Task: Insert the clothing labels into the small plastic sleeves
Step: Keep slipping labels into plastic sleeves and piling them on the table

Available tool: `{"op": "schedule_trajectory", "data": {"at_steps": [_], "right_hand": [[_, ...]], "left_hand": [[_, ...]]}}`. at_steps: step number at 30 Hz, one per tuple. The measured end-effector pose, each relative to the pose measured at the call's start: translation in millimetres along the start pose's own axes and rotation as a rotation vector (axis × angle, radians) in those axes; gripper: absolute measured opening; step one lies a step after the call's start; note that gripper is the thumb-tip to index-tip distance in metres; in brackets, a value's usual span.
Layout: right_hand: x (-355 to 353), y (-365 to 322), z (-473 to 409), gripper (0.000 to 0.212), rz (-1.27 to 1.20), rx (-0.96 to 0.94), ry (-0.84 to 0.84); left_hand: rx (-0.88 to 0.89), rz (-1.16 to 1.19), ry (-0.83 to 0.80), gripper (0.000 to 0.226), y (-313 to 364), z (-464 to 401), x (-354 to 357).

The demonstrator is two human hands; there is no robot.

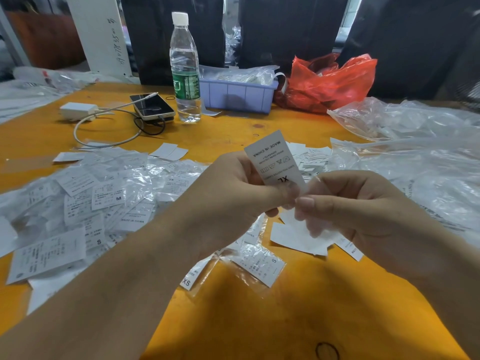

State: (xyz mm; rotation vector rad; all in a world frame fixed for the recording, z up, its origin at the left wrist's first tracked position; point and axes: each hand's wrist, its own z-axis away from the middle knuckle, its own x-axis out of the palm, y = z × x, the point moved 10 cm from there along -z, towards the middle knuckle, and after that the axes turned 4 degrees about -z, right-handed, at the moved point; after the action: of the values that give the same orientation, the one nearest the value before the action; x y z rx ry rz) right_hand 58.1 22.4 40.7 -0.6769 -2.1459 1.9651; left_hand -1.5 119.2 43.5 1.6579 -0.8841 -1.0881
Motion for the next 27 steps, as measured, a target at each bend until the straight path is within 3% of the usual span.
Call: {"op": "schedule_trajectory", "data": {"at_steps": [6,18,23,27], "right_hand": [[-1,-3,0,0.011,-0.020,-0.014,0.018],[-4,2,0,0.024,-0.004,0.021,0.072],[-5,5,0,0.020,-0.010,0.050,0.090],[-8,7,0,0.024,-0.027,0.070,0.118]], "left_hand": [[0.055,-0.073,0.094,0.010,8,2,-7],[0.113,-0.174,0.169,0.010,17,7,-9],[0.120,-0.114,0.180,0.003,19,6,-14],[0.081,-0.008,0.144,0.012,13,3,-13]]}}
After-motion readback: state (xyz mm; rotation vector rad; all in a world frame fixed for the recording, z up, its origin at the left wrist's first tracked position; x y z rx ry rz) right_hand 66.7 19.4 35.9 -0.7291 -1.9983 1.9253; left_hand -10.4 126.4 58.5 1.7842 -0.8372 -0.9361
